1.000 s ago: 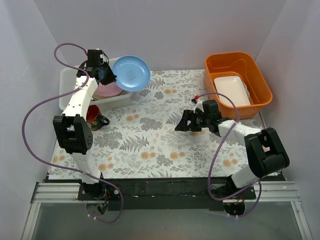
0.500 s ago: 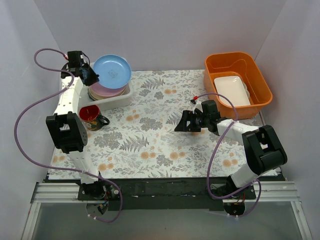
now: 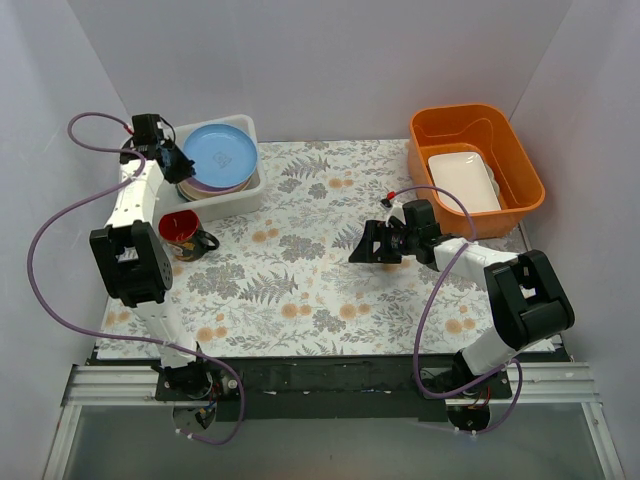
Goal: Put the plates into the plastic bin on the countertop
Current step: Place the plate in the plastic bin, then reset both arms
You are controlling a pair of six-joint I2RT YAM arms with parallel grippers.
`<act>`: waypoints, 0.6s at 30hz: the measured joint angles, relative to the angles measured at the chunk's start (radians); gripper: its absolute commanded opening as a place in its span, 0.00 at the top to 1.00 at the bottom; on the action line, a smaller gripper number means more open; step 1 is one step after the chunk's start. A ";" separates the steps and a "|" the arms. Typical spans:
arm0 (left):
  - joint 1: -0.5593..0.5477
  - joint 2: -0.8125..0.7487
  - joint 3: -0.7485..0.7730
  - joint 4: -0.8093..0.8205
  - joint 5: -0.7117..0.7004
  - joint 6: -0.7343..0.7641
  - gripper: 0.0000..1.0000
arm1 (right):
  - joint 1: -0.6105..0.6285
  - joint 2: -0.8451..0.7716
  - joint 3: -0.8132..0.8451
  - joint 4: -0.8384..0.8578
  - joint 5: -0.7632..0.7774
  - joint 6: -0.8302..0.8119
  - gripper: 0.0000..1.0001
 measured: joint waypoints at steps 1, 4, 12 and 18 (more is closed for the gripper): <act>0.000 0.000 -0.005 0.002 0.002 -0.003 0.74 | 0.000 0.000 0.000 0.000 0.000 0.000 0.12; 0.000 0.000 -0.020 0.014 0.011 -0.007 0.42 | 0.000 0.000 0.000 0.000 0.000 0.000 0.12; 0.002 -0.010 -0.054 0.039 0.012 -0.017 0.02 | 0.000 0.000 0.000 0.000 0.000 0.000 0.12; 0.005 -0.066 -0.090 0.064 0.014 -0.014 0.02 | 0.000 0.000 0.000 0.000 0.000 0.000 0.12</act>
